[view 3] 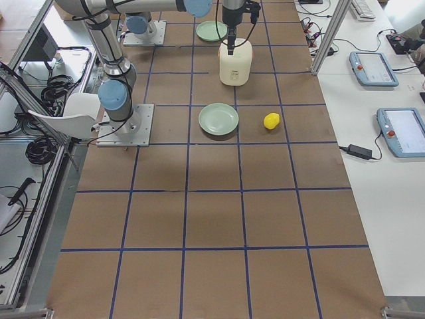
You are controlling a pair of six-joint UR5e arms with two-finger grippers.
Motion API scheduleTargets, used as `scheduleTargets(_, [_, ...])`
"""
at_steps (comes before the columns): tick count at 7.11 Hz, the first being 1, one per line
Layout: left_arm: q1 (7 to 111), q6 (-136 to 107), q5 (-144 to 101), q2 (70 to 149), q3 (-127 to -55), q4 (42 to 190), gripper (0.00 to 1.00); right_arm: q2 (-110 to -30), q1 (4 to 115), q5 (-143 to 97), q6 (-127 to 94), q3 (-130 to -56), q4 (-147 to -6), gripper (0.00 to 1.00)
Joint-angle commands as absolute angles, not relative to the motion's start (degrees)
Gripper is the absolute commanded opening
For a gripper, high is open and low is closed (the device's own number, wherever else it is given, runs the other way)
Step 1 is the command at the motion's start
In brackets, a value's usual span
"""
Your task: Press rice cooker button
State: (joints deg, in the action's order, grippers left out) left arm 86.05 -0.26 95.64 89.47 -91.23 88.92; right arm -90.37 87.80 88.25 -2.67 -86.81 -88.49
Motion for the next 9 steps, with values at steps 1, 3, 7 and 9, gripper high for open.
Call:
scheduleTargets(1, [86.04, -0.26, 95.71, 89.47, -91.23, 88.86, 1.00, -90.53, 87.80, 88.24, -2.55, -87.10, -88.42, 1.00])
scheduleTargets(3, [86.04, -0.26, 95.63, 89.47, -91.23, 88.86, 1.00, -90.44, 87.80, 88.16, -2.11, -87.89, -88.59, 1.00])
scheduleTargets(7, [86.04, -0.26, 95.63, 89.47, -91.23, 88.86, 1.00, -90.36, 87.89, 88.16, -2.63, -87.54, -89.73, 1.00])
scheduleTargets(9, [86.04, -0.26, 95.71, 89.47, -91.23, 88.86, 1.00, -89.04, 91.73, 85.26, -6.13, -87.10, -92.79, 0.76])
